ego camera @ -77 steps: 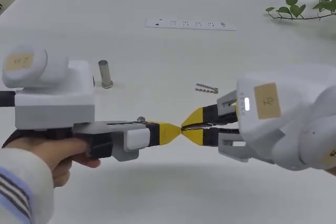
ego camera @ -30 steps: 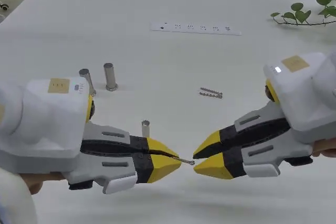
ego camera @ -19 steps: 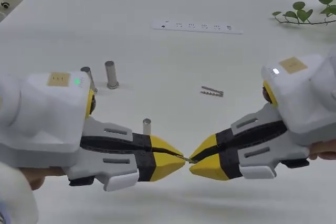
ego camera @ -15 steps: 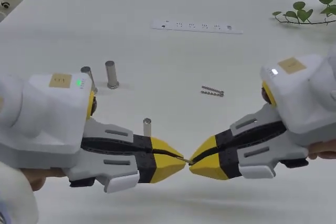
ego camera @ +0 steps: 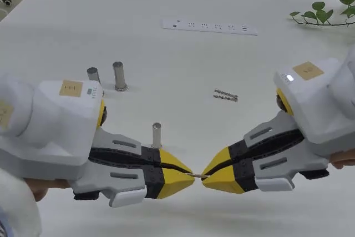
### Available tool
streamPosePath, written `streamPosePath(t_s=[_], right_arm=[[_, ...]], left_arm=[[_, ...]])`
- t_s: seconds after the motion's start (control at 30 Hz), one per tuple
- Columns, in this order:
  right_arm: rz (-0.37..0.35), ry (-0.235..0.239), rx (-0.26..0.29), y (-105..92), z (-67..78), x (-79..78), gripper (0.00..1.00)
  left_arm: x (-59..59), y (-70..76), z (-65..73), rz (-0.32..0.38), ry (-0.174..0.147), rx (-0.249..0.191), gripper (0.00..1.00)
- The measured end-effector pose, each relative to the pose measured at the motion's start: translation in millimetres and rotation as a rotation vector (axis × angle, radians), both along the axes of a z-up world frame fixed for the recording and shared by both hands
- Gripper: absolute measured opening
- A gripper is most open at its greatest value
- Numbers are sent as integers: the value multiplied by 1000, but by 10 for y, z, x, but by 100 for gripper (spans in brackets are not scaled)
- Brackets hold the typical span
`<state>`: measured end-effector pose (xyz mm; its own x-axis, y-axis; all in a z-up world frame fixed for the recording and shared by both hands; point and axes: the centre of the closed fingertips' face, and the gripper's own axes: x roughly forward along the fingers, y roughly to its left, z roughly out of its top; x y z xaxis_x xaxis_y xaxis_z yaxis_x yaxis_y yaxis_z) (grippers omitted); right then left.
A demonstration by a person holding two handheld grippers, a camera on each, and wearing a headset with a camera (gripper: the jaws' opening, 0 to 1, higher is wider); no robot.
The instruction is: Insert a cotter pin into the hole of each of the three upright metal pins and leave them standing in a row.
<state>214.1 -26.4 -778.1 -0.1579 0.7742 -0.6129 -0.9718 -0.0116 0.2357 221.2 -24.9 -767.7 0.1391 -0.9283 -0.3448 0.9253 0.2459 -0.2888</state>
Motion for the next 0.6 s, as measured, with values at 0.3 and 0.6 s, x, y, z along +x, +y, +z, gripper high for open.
streamPosePath(t_s=[0.3,0.6], right_arm=[[-7,11,-27,1,-10,16,3],[-11,-11,-44,44,-21,89,3]], left_arm=[[16,15,-92,-1,-3,46,0],[101,67,-110,32,2,50,1]])
